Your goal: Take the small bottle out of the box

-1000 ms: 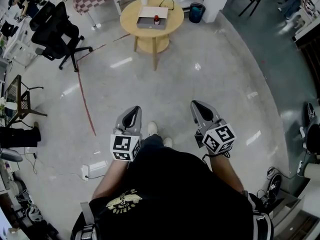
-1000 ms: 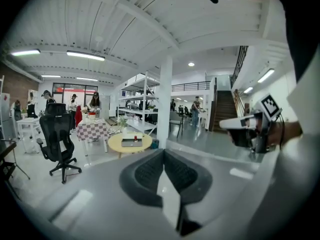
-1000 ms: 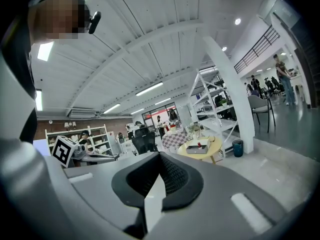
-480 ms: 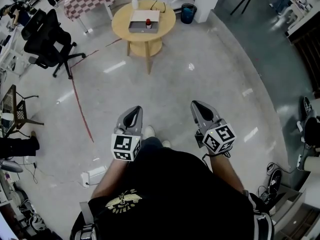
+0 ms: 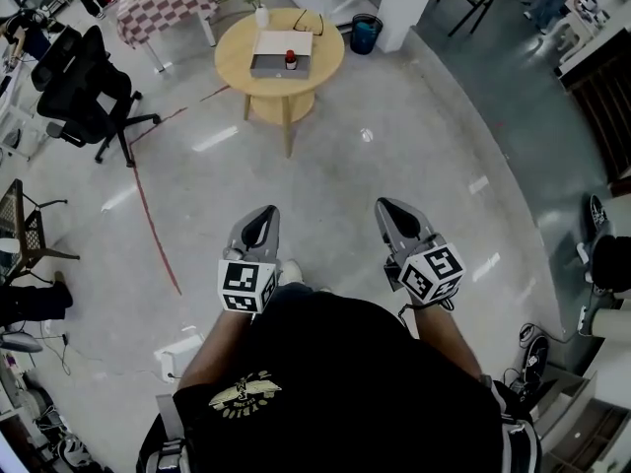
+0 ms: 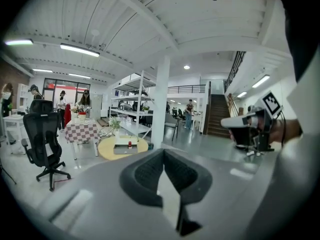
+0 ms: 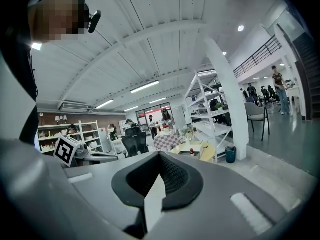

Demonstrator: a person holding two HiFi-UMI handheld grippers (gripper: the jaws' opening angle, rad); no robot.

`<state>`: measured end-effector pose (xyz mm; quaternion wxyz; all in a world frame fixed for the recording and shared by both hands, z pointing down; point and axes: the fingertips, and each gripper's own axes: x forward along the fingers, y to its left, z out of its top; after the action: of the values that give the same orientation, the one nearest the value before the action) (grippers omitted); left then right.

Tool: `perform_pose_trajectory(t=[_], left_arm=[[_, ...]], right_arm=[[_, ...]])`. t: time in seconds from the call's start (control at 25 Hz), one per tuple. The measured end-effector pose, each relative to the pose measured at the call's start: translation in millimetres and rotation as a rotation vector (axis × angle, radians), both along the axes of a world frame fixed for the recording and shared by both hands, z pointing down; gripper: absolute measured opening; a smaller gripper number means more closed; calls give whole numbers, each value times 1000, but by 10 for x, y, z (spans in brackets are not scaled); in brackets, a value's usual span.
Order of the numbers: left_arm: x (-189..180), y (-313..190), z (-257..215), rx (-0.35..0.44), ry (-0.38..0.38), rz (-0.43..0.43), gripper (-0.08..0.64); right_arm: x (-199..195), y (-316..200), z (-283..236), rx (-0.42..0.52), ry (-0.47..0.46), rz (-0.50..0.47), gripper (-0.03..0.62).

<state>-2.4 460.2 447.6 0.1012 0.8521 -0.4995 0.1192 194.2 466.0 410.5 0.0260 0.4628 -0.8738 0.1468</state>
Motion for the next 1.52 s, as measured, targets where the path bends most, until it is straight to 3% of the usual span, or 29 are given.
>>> perform_pose_trajectory(t=[0.64,0.8,1.52], left_arm=[[-675,-757,-97,36,34,37,0],[-809,-812,-43,29,45,27,0],[-1006,-748,97,-10,21,-19,0]], right_arm=[[-586,-691,-239,59,34,60,8],[-787,-713,-194,56,59,30,8],[-925,-788,-57,20,24,-3,8]])
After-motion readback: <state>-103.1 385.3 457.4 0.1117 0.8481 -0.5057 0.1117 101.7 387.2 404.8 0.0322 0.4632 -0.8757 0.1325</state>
